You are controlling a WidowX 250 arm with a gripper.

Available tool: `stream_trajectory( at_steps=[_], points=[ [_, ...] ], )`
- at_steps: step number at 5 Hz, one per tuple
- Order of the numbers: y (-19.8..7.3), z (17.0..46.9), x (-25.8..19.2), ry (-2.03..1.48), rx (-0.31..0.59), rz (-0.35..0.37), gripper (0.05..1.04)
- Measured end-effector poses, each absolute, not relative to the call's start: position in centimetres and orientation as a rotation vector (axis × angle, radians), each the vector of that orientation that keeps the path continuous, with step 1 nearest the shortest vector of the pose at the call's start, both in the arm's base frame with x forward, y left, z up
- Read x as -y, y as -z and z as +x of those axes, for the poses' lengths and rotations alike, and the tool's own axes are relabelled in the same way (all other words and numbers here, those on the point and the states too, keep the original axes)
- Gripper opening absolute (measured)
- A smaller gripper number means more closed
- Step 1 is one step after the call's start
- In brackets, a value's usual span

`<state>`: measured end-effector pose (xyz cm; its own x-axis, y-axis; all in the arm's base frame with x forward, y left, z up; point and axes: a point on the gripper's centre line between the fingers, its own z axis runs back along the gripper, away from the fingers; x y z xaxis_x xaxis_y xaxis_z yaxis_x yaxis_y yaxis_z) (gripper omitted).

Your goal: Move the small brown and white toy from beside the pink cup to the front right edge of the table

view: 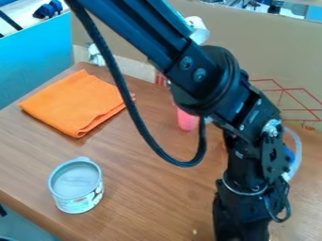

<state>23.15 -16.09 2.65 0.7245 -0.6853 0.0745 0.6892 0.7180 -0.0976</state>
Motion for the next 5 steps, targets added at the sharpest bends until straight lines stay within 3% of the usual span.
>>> stream_trajectory(
  at_steps=[1, 2, 3, 4, 5],
  points=[
    [-4.3, 23.4, 15.0, 0.706, 0.113, -0.142, 1.007],
    [-7.9, 23.5, 14.0, 0.634, 0.227, -0.186, 1.003],
    [-11.7, 23.9, 11.9, 0.522, 0.306, -0.300, 1.002],
    [-12.3, 24.2, 9.7, 0.443, 0.302, -0.300, 1.002],
    [-11.4, 25.2, 8.9, 0.437, 0.272, -0.214, 1.002]
  ],
)
